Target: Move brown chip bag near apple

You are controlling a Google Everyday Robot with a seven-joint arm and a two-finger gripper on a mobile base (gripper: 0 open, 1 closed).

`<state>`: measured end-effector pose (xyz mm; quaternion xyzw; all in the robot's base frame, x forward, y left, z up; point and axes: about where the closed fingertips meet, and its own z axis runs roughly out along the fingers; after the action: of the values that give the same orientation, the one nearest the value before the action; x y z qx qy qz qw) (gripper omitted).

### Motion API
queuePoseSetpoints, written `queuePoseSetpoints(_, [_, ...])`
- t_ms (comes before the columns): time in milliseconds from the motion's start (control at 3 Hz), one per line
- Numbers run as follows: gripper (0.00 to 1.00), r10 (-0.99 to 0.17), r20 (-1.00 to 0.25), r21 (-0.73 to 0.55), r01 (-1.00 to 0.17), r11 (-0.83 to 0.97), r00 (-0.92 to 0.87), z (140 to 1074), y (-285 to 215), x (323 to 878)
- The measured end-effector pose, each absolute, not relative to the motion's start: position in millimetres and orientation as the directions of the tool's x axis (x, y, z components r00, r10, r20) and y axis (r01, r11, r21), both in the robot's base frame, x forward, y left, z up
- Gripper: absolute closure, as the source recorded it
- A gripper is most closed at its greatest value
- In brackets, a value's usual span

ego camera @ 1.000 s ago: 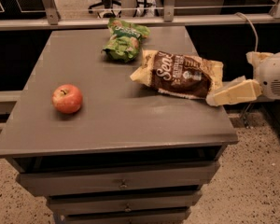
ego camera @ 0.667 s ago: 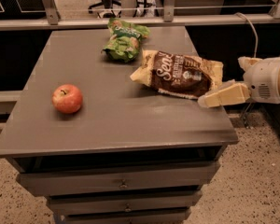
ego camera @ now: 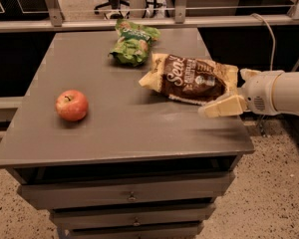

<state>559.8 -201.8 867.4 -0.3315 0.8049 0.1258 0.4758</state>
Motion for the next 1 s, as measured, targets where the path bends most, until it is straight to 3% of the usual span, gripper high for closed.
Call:
queuePoseSetpoints(333, [0.26,-0.409,-0.853,-0.110,-0.653,0.749,-0.325,859.6,-195.7,568.2])
queuePoseSetpoints(667, [0.57,-0.412,-0.851,-0.115,-0.649,0.752,-0.326,854.5,-194.6,575.0])
queuePoseSetpoints(1000, [0.80,-0.415,-0.848,-0.119,-0.644,0.756,-0.331,852.8,-194.7,575.7])
